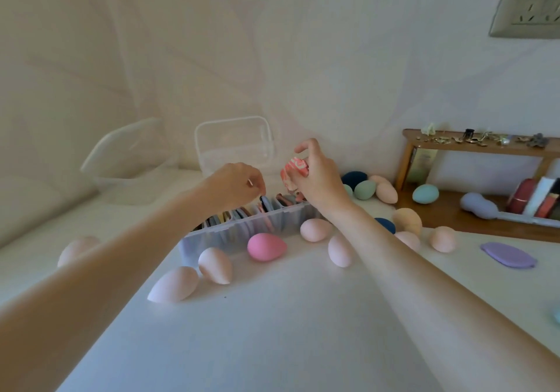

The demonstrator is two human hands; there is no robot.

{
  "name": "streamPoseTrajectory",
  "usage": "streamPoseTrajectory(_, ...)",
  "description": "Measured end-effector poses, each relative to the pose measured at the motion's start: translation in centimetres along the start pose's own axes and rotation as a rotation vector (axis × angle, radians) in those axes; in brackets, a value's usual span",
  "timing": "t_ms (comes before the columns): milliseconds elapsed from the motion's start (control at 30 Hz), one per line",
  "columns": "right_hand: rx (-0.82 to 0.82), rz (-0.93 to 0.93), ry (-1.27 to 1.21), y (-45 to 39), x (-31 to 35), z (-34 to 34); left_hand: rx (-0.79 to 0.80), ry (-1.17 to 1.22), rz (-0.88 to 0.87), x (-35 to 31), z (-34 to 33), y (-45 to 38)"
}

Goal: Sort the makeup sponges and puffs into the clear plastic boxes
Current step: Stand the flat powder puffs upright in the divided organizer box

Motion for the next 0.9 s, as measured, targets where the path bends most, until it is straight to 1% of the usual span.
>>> streamPoseTrajectory(67, 0.005, -0.009, -0.035, -0.3, 0.5, -0.1, 0.102, -0.023, -0.044, 0.1, -0.7, 0.3)
streamPoseTrajectory(100, 0.027, 0.004, -0.038, -0.4, 0.9, -0.4, 0.128, -0.025, -0.059, 0.1, -0.8, 0.4)
streamPoseTrajectory(233, 0.183, 0.113, 0.135, -0.4, 2.3, -1.8, 0.173, -0.086, -0.076, -0.4, -0.9, -0.1)
streamPoseTrajectory(300, 0.230, 0.154, 0.177, -0.4, 2.5, -2.3, 0.207, -0.120, -0.040, -0.5, -0.9, -0.8)
streamPoseTrajectory(367, 0.261, 0.144, 0.187, -0.3, 2.6, -2.5, 0.248, -0.193, 0.036, -0.4, -1.0, -1.7)
streamPoseTrajectory(433, 0.291, 0.119, 0.207, 0.0, 2.5, -2.5, 0.258, -0.346, 0.096, -0.7, -1.2, -2.3)
streamPoseTrajectory(500, 0.317, 0.125, 0.251, 0.4, 2.5, -2.8, 0.279, -0.464, 0.109, -1.1, -1.5, -2.8)
streamPoseTrajectory(633, 0.308, 0.145, 0.309, 0.6, 2.5, -3.3, 0.355, -0.614, 0.149, -1.4, -1.8, -3.6)
streamPoseTrajectory(733, 0.296, 0.123, 0.310, 0.9, 1.9, -3.5, 0.366, -0.692, 0.135, -1.8, -1.8, -3.9)
streamPoseTrajectory(833, 0.290, 0.103, 0.300, 1.0, 1.6, -3.5, 0.355, -0.685, 0.106, -2.3, -2.0, -3.8)
streamPoseTrajectory(900, 0.286, 0.091, 0.297, 1.1, 1.5, -3.4, 0.334, -0.595, 0.076, -2.2, -2.0, -3.8)
Point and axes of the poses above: each hand's wrist, its own y-axis away from the middle knuckle, its own z-axis out of the back of the hand, x = y × z, the point moved 5 cm from there along -y, towards the middle knuckle, and after that the axes turned 13 degrees about z, right-handed, at the moved point
